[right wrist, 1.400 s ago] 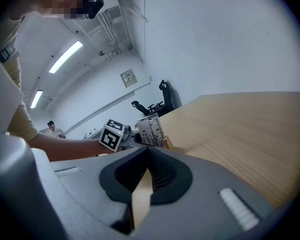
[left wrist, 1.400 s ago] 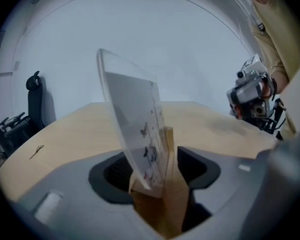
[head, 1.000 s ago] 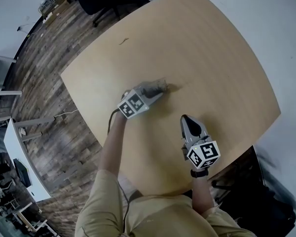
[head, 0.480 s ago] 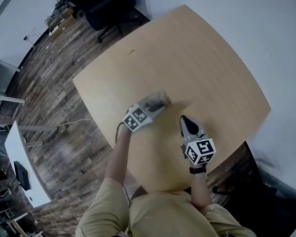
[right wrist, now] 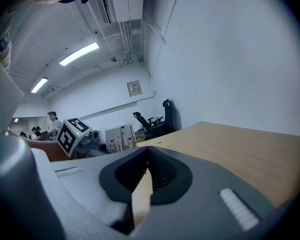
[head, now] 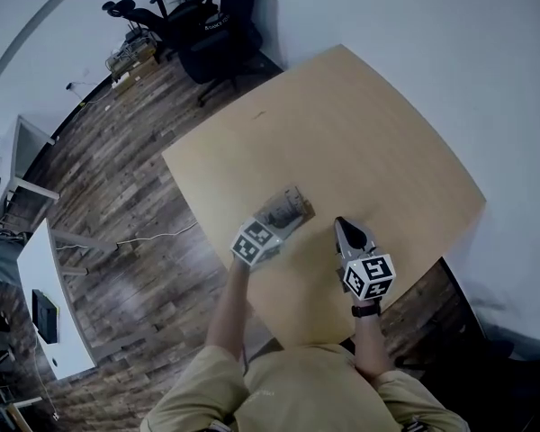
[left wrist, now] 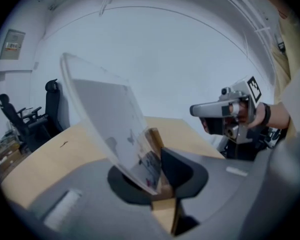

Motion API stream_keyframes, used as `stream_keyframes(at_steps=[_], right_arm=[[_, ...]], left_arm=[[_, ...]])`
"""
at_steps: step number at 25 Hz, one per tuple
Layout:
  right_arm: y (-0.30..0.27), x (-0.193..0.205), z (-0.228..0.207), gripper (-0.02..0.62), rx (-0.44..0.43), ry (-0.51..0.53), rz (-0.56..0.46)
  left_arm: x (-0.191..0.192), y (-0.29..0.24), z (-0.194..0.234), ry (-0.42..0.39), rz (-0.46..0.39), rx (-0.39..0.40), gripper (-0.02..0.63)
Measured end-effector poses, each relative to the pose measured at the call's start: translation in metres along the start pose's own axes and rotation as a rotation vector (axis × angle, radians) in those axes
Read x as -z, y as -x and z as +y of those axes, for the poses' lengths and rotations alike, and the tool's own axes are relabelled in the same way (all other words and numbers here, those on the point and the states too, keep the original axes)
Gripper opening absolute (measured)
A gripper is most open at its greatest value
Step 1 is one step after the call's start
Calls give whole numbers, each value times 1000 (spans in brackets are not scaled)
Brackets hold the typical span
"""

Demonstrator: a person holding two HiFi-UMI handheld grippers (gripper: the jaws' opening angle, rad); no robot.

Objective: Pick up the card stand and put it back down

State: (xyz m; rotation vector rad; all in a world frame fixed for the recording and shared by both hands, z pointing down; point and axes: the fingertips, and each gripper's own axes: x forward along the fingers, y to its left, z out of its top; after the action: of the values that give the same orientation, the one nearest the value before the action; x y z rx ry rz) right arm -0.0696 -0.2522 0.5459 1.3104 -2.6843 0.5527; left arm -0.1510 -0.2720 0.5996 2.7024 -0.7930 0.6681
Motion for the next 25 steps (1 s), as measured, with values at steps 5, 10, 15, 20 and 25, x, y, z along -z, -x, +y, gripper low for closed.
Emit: stream_keyframes(at_steps=[5, 10, 15, 20, 25], right_arm=[[24, -9, 36, 3, -17, 29, -14], [48, -25, 72, 3, -32, 63, -58], [73, -37, 103, 3, -40, 102, -102], [97, -53, 131, 3, -45, 142, -155], [112, -68, 158, 3, -42, 186, -194]], left_arm=[[-11, 51, -30, 0, -36, -82, 60], [-30, 96, -60, 19, -101, -170, 58], [-41, 136, -84, 39, -191, -266, 55], [-61, 181, -103, 52, -308, -379, 54], [-78, 217, -117, 16, -424, -482, 54]])
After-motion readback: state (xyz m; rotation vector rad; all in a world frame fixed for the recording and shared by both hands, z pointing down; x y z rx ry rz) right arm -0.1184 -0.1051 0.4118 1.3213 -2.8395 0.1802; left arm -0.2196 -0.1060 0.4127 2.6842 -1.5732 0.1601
